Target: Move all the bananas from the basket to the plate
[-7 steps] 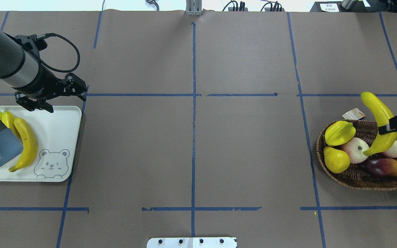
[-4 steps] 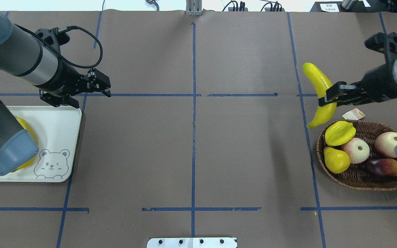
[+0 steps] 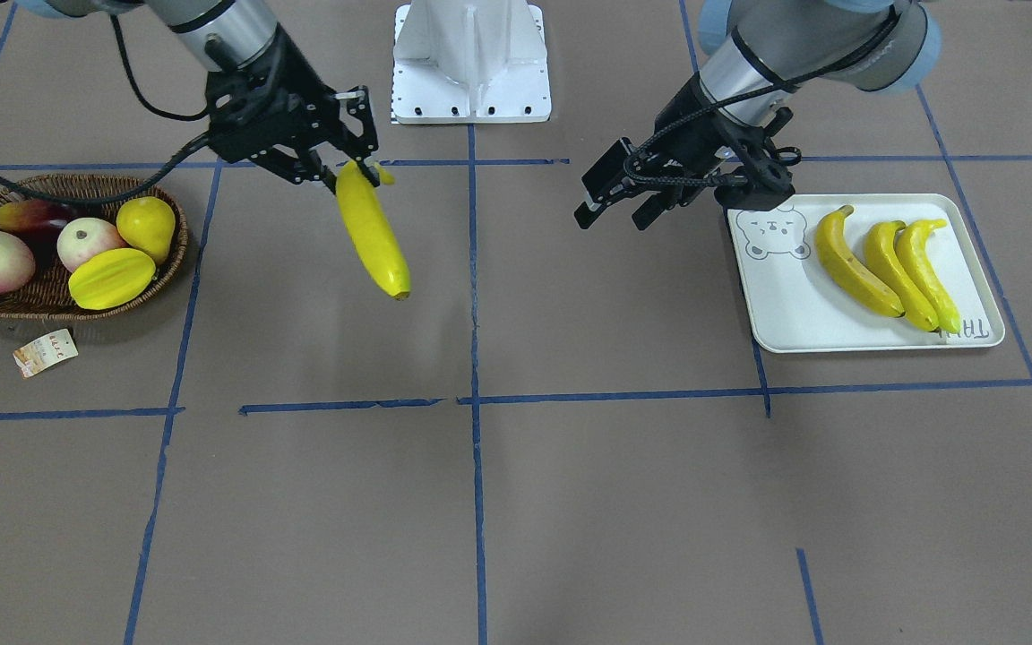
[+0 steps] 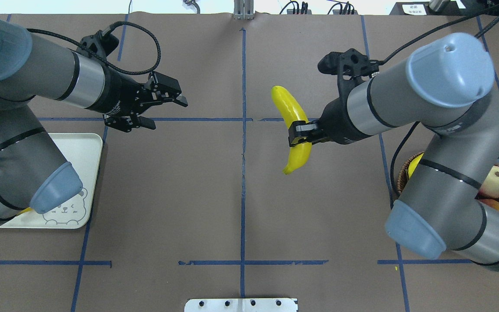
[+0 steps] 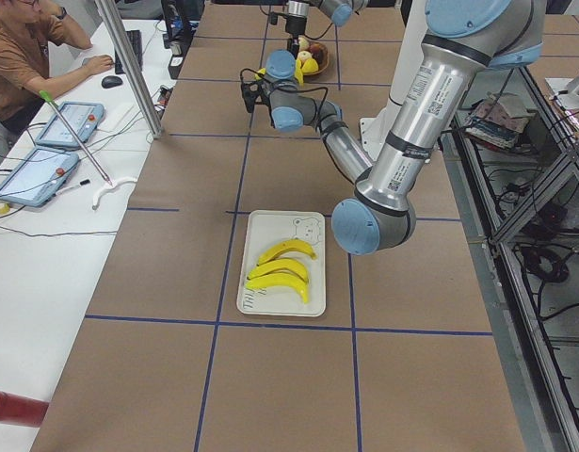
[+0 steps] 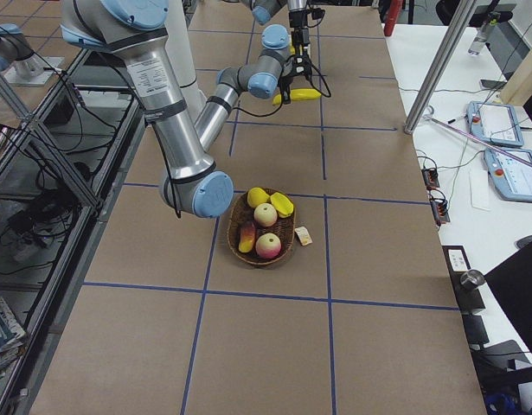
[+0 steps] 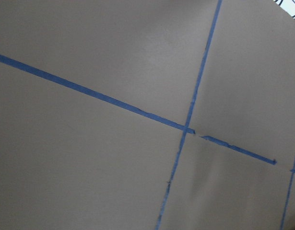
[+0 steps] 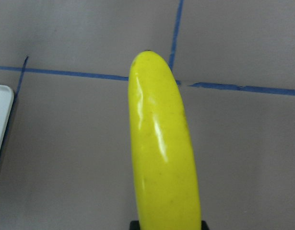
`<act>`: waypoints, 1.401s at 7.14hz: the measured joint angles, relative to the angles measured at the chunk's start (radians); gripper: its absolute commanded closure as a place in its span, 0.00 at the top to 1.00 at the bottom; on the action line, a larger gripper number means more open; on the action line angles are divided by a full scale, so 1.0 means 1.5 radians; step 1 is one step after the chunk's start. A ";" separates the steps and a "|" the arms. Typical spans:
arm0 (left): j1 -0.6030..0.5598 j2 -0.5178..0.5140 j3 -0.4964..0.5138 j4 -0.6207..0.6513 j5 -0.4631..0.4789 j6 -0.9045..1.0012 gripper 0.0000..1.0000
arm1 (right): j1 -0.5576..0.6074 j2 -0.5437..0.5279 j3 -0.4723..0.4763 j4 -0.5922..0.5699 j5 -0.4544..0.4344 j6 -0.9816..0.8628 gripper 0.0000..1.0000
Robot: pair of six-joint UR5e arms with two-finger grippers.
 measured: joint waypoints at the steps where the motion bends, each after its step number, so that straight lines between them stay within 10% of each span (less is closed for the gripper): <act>1: 0.010 -0.022 0.015 -0.017 0.000 -0.024 1.00 | -0.054 0.028 -0.003 -0.002 -0.056 0.006 0.02; 6: 0.059 -0.050 0.027 -0.074 0.002 -0.098 0.99 | -0.140 0.097 -0.027 -0.002 -0.149 0.027 0.02; 7: 0.072 -0.050 0.027 -0.075 0.007 -0.100 0.81 | -0.140 0.103 -0.029 -0.003 -0.150 0.031 0.02; 8: 0.087 -0.051 0.027 -0.075 0.020 -0.101 0.13 | -0.141 0.105 -0.030 -0.003 -0.151 0.033 0.02; 10: 0.103 -0.050 0.024 -0.076 0.037 -0.127 0.00 | -0.140 0.105 -0.031 -0.003 -0.154 0.033 0.08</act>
